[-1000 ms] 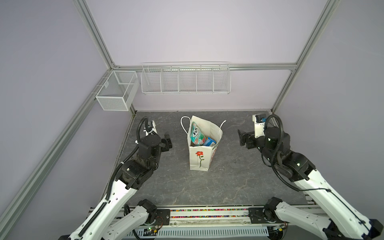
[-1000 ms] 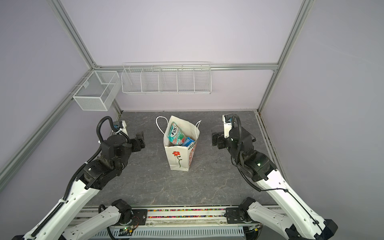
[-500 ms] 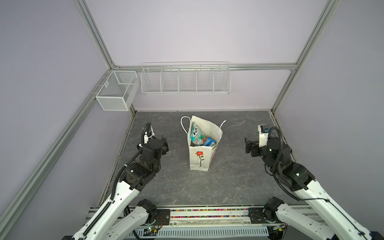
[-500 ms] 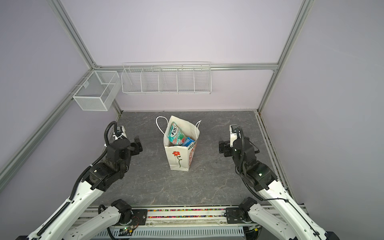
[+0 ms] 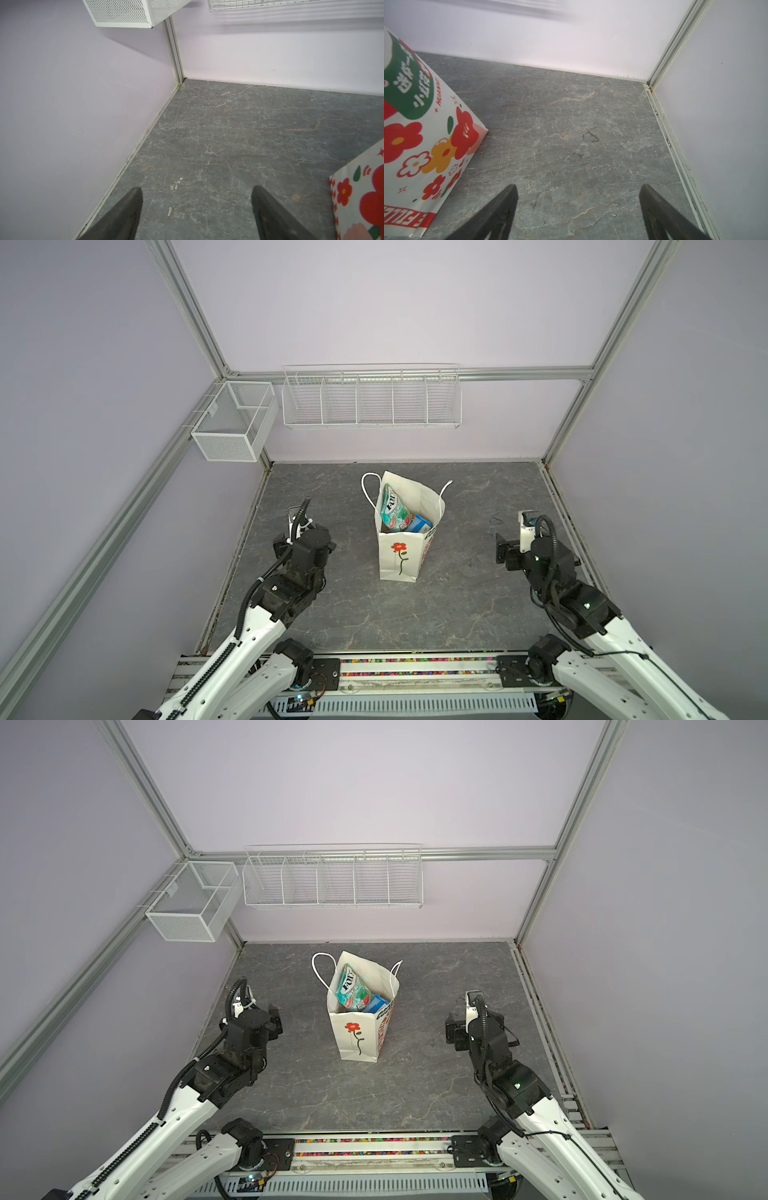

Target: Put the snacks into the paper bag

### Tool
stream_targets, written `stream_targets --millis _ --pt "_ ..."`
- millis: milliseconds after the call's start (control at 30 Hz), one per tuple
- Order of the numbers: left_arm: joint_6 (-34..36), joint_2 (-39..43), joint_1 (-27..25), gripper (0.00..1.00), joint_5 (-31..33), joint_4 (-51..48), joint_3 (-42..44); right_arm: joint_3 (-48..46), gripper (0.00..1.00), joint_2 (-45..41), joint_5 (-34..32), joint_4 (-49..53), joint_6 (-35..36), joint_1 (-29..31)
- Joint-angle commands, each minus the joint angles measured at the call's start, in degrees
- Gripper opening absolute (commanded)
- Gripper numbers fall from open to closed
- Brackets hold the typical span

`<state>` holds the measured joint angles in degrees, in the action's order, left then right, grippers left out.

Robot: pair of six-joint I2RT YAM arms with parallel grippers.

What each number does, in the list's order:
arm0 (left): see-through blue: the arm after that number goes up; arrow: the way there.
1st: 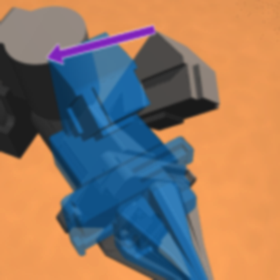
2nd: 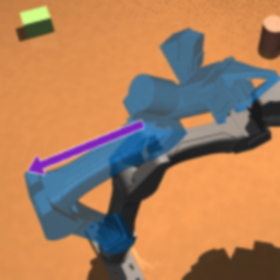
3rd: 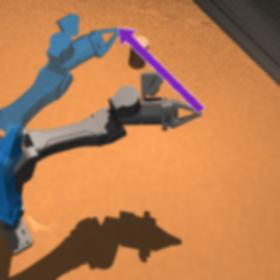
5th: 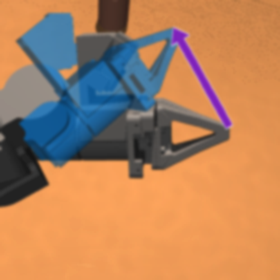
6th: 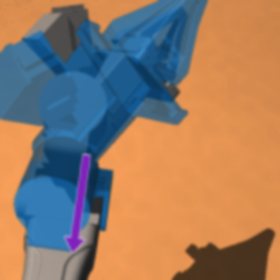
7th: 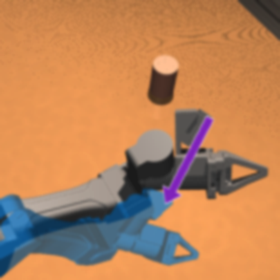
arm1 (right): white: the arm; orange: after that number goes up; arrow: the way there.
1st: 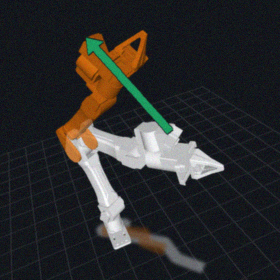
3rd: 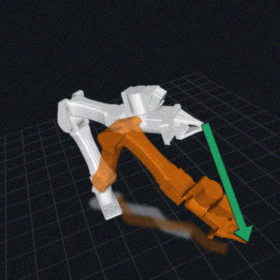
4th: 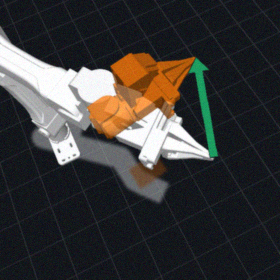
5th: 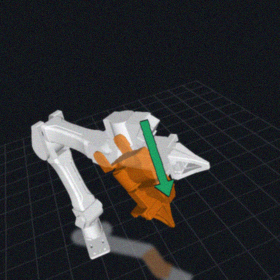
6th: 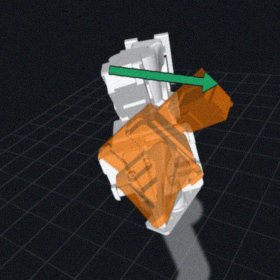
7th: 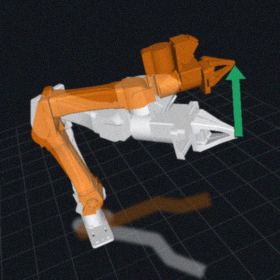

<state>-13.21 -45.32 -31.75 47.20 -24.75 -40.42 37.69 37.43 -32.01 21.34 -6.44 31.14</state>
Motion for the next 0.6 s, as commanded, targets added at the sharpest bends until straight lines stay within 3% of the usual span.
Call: stream_targets --millis 0,367,567 --pt "0.61 0.03 0.54 0.83 2.94 2.64 1.76 -2.45 0.94 -0.63 -0.8 -2.62 -0.38 -0.98" --pt "-0.58 -2.48 0.72 0.82 4.97 9.12 9.7 -10.1 0.95 -3.16 1.33 -5.74 -1.41 -4.58" --pt "0.12 -3.49 0.98 0.82 5.83 12.07 12.42 -14.37 0.95 -5.81 -1.66 -8.04 -0.78 -6.45"
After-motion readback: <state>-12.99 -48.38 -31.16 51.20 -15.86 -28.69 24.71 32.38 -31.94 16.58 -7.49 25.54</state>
